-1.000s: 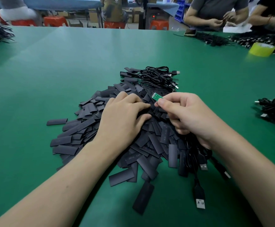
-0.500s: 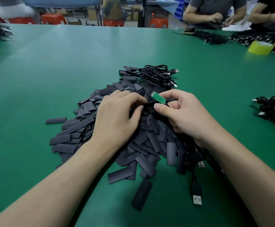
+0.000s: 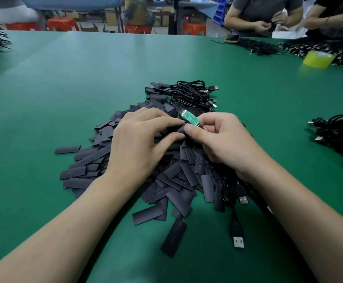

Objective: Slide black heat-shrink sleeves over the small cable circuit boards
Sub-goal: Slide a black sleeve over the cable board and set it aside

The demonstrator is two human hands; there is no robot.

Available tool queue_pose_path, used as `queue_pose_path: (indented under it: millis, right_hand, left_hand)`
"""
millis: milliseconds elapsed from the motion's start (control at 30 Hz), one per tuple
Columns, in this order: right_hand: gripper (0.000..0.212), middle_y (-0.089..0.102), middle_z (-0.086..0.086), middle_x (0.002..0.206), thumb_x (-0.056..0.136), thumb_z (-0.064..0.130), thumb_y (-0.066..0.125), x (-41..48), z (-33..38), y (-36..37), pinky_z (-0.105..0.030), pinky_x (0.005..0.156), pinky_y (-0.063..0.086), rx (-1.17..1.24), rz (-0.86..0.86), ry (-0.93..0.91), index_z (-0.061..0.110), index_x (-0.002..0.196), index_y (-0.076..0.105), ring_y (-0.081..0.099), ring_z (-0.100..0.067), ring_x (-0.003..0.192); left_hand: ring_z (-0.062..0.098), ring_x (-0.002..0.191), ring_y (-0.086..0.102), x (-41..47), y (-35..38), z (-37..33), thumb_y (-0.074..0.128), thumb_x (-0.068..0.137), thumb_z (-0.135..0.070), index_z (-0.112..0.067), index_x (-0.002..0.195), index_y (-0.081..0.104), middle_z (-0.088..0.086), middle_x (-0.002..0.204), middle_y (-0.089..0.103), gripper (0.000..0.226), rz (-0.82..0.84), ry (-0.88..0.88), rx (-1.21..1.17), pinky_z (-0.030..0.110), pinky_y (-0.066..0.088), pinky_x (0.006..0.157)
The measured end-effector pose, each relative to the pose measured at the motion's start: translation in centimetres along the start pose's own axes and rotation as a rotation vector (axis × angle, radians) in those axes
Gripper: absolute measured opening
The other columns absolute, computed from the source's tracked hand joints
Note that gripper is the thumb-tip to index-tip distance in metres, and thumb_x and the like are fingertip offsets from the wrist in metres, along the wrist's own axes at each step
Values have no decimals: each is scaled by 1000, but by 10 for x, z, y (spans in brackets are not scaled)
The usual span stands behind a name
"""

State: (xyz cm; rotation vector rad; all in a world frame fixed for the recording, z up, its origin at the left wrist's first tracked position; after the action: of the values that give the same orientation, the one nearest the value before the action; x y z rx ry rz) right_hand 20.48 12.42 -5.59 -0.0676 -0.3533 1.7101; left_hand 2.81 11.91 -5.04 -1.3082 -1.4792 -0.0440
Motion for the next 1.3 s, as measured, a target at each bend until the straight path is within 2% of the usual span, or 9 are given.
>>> queue_pose_path:
  millis: [167, 267, 400, 567, 700, 767, 867, 1133, 1300]
  right_hand:
    - [34, 31, 9, 56, 107, 38, 47, 1, 2, -5, -17, 41, 22, 143, 59, 101, 18, 83, 62, 23, -8, 41]
    - [37, 31, 9, 54, 108, 33, 47, 1, 3, -8, -18, 41, 21, 36, 73, 63, 20, 75, 60, 23, -10, 41]
    - [34, 31, 6, 52, 96, 48, 50, 2, 7, -12, -23, 44, 22, -183, 9, -16, 24, 75, 61, 25, -14, 44]
    - [34, 32, 9, 49, 96, 48, 50, 2, 7, -13, -27, 50, 23, -241, -45, -50, 23, 76, 63, 26, -14, 45]
    - [33, 40, 9, 47, 102, 37, 54, 0, 11, -12, -30, 51, 29, -392, -63, -107, 22, 75, 63, 32, -7, 45]
    - [31, 47, 12, 51, 101, 32, 57, -1, 15, -11, -19, 50, 29, -481, -98, -153, 22, 73, 63, 39, -5, 48]
    - [30, 50, 15, 54, 100, 30, 59, -2, 19, -10, -14, 52, 32, -531, -129, -174, 22, 72, 63, 42, -2, 51]
    - [32, 36, 8, 48, 102, 34, 56, 2, 3, -12, -30, 52, 24, -327, -26, -9, 20, 76, 67, 29, -10, 44]
    - [29, 44, 13, 46, 100, 30, 58, -1, 10, -3, -16, 48, 30, -503, -26, -105, 20, 73, 67, 38, -5, 44]
  left_hand:
    - [9, 92, 69, 1, -6, 9, 82, 85, -32, -23, 102, 82, -10, 98, 74, 19, -63, -163, -151, 35, 55, 85]
    - [8, 91, 69, 2, -7, 11, 82, 85, -30, -23, 101, 83, -9, 96, 75, 17, -69, -194, -178, 33, 55, 83]
    - [5, 81, 64, 2, -7, 10, 82, 85, -28, -24, 99, 82, -9, 93, 74, 15, -63, -191, -209, 23, 52, 75]
    - [6, 82, 65, 2, -6, 11, 82, 85, -27, -24, 99, 82, -10, 92, 73, 14, -68, -182, -217, 13, 46, 71]
    - [11, 80, 66, 1, -5, 13, 82, 85, -29, -24, 99, 83, -9, 92, 74, 15, -55, -171, -196, 23, 50, 70]
    - [13, 80, 66, 1, -4, 14, 82, 85, -31, -24, 99, 83, -9, 92, 74, 16, -46, -167, -185, 32, 53, 71]
    - [16, 82, 68, 1, -4, 15, 82, 85, -33, -25, 100, 82, -9, 92, 73, 17, -29, -129, -158, 38, 56, 73]
    - [14, 83, 68, 3, -4, 14, 80, 85, -34, -24, 104, 81, -12, 95, 72, 22, 29, -15, -127, 40, 59, 73]
    - [16, 78, 66, 0, 2, 11, 79, 87, -35, -24, 106, 81, -10, 93, 72, 23, 96, -12, -151, 39, 57, 72]
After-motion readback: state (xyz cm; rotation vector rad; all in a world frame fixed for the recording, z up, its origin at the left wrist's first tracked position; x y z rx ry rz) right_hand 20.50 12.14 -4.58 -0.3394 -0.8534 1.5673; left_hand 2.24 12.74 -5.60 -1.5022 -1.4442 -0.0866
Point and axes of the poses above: each hand's wrist, its own x-axis towards the middle knuckle, its own y-axis out of the palm, z = x × y, the point moved 4 cm from there along x, towards the middle knuckle
